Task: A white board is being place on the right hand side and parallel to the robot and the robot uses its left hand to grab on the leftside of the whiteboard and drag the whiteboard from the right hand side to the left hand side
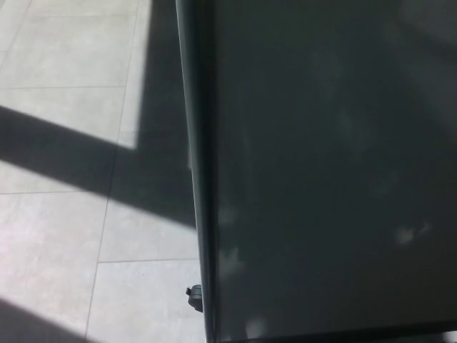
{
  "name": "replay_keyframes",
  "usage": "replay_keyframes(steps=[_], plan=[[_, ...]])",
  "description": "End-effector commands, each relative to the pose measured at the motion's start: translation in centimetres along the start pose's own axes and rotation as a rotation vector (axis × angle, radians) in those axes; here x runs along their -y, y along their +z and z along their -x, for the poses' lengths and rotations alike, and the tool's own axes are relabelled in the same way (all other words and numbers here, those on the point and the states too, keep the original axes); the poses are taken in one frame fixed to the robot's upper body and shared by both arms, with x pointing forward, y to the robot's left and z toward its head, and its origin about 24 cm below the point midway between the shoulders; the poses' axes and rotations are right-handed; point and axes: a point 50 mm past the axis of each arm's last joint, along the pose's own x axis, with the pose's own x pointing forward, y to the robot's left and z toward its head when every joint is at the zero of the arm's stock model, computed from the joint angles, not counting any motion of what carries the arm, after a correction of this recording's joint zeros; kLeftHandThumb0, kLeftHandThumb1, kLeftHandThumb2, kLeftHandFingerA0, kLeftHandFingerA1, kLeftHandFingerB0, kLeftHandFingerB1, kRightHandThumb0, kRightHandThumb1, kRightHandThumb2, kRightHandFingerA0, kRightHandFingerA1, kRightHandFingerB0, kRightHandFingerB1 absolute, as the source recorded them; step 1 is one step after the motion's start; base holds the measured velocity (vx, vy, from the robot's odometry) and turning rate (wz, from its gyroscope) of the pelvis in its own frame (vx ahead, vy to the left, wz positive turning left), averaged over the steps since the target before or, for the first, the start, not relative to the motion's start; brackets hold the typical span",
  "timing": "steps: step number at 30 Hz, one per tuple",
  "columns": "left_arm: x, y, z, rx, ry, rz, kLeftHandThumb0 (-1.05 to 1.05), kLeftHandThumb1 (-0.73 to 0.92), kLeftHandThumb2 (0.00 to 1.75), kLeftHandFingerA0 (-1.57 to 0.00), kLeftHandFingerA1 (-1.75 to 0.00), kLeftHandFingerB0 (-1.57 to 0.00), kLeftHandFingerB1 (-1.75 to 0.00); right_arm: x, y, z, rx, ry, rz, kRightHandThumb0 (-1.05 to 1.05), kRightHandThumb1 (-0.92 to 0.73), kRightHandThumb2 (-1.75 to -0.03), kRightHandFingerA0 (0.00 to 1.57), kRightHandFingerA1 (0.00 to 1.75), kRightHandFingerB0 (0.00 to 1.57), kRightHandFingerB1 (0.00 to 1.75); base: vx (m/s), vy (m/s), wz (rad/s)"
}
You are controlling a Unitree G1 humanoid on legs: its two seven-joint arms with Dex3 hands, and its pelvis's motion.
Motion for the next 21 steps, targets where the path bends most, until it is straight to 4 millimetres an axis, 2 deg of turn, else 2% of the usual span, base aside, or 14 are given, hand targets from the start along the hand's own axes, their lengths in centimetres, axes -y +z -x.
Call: replay_keyframes(steps=[1, 3, 4, 5, 7, 8, 12, 13, 14, 15, 16, 17, 18, 21], plan=[[-1.6, 7.0, -1.2, 0.325, -0.098, -0.023, -0.82, 0.52, 0.91, -0.05, -0.34, -0.05, -0.29, 1.1, 0.6, 0.0, 0.075, -0.032, 0.012, -0.54, -0.88, -0.66, 0.27, 0.36, 0.17, 0.29, 0.0, 0.0, 0.0], [-1.6, 9.3, -1.7, 0.373, -0.124, -0.046, -0.86, 0.55, 0.91, -0.06, -0.34, -0.05, -0.3, 1.1, 0.5, 0.1, 0.078, -0.032, 0.009, -0.55, -0.89, -0.66, 0.28, 0.35, 0.17, 0.29, 0.0, 0.0, 0.0], [-1.1, 12.0, -2.2, 0.452, -0.152, -0.083, -0.8, 0.52, 0.89, -0.06, -0.34, -0.06, -0.32, 1.1, 0.6, 0.1, 0.083, -0.034, 0.008, -0.55, -0.91, -0.66, 0.27, 0.35, 0.16, 0.29, 0.0, 0.0, 0.0], [-1.0, 12.7, -2.3, 0.467, -0.159, -0.081, -0.37, 0.24, 0.88, 0.0, -0.48, 0.0, -0.47, 1.1, 0.6, 0.1, 0.083, -0.035, 0.009, -0.55, -0.91, -0.66, 0.27, 0.35, 0.16, 0.28, 0.0, 0.0, 0.0], [-0.5, 14.3, -2.7, 0.496, -0.196, -0.046, -0.36, 0.23, 0.87, 0.0, -0.48, 0.0, -0.47, 1.0, 0.5, 0.1, 0.083, -0.033, 0.017, -0.55, -0.91, -0.67, 0.27, 0.35, 0.15, 0.29, 0.0, 0.0, 0.0], [-0.1, 15.2, -2.8, 0.506, -0.213, -0.047, -0.8, 0.52, 0.85, -0.02, -0.35, -0.04, -0.31, 1.0, 0.5, 0.1, 0.083, -0.031, 0.023, -0.55, -0.91, -0.66, 0.27, 0.35, 0.15, 0.28, 0.0, 0.0, 0.0], [1.4, 18.4, -3.3, 0.542, -0.294, -0.08, -0.8, 0.52, 0.84, -0.11, -0.18, -0.12, -0.21, 0.9, 0.5, 0.1, 0.084, -0.031, 0.017, -0.55, -0.91, -0.66, 0.27, 0.35, 0.15, 0.28, 0.0, 0.0, 0.0], [1.9, 19.3, -3.4, 0.544, -0.335, -0.058, -0.69, 0.45, 0.85, 0.0, -0.21, -0.08, -0.25, 0.9, 0.5, 0.1, 0.084, -0.031, 0.009, -0.54, -0.91, -0.66, 0.27, 0.35, 0.15, 0.28, 0.0, 0.0, 0.0], [2.2, 19.8, -3.4, 0.546, -0.354, -0.048, -0.69, 0.45, 0.85, 0.0, -0.21, -0.08, -0.25, 0.9, 0.5, 0.2, 0.085, -0.031, 0.007, -0.54, -0.91, -0.66, 0.27, 0.35, 0.15, 0.28, 0.0, 0.0, 0.0], [2.8, 20.5, -3.5, 0.552, -0.375, -0.053, -0.75, 0.48, 0.82, -0.04, -0.2, -0.05, -0.2, 0.9, 0.5, 0.1, 0.082, -0.032, 0.013, -0.54, -0.91, -0.66, 0.27, 0.35, 0.15, 0.28, 0.0, 0.0, 0.0], [3.5, 21.6, -3.5, 0.563, -0.403, -0.059, -0.74, 0.62, 0.59, -0.01, -0.25, -0.02, -0.24, 0.9, 0.5, 0.1, 0.082, -0.033, 0.015, -0.54, -0.9, -0.67, 0.27, 0.35, 0.15, 0.29, 0.0, 0.0, 0.0], [4.1, 22.6, -3.5, 0.573, -0.426, -0.066, -0.74, 0.62, 0.59, -0.01, -0.25, -0.02, -0.24, 0.9, 0.5, 0.2, 0.083, -0.033, 0.015, -0.54, -0.9, -0.67, 0.27, 0.35, 0.15, 0.29, 0.0, 0.0, 0.0], [4.7, 23.5, -3.5, 0.577, -0.451, -0.052, -0.74, 0.49, 0.86, -0.02, -0.17, -0.04, -0.17, 0.9, 0.5, 0.2, 0.086, -0.035, 0.017, -0.54, -0.9, -0.66, 0.27, 0.35, 0.15, 0.29, 0.0, 0.0, 0.0], [5.9, 25.1, -3.5, 0.572, -0.497, -0.039, -0.79, 0.51, 0.86, 0.0, -0.08, 0.0, -0.08, 0.9, 0.5, 0.1, 0.082, -0.033, 0.013, -0.54, -0.9, -0.66, 0.27, 0.34, 0.15, 0.28, 0.0, 0.0, 0.0]])
